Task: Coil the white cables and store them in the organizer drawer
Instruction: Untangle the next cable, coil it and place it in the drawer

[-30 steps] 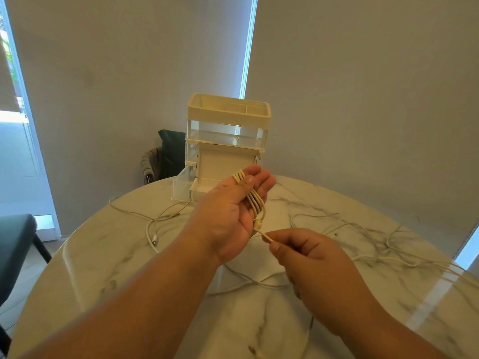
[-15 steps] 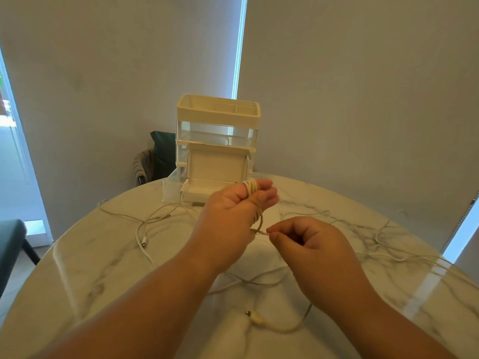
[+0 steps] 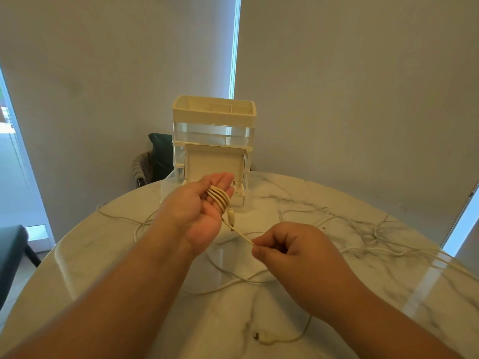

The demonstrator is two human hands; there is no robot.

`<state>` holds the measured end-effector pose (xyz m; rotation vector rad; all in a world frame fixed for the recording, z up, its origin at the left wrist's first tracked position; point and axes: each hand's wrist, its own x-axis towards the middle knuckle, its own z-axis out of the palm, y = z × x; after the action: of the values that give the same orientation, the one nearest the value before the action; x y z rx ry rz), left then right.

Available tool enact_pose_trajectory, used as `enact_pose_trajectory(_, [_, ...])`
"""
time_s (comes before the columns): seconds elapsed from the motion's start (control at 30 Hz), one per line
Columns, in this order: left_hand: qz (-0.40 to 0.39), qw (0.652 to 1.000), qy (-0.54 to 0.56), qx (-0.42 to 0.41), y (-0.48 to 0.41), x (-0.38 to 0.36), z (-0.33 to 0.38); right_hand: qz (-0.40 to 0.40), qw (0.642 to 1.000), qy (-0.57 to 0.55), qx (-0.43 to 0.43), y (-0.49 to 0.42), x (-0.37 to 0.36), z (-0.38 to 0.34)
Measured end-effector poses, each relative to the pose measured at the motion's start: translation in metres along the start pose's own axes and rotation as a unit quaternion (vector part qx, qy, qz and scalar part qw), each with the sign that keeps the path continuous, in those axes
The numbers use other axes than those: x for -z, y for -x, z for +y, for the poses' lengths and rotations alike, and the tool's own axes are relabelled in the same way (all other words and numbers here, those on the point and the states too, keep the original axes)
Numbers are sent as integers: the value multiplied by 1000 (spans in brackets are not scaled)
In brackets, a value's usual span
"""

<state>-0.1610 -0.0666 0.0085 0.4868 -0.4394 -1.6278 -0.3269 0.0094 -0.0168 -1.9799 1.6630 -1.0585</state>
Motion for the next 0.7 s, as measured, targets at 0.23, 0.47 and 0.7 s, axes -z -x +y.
enact_pose_trajectory(0.23, [-24,996,-82,-31,5,-2,-8,10,1000,-1,5,0,-1,-1])
enact_pose_trajectory(0.47, [-156,841,-480,-195,17,3,-41,43,994,77,62,1,9,-1])
enact_pose_trajectory(0.7, [-189,692,-666,-204,10,11,-52,25,976,189,109,-4,14,2])
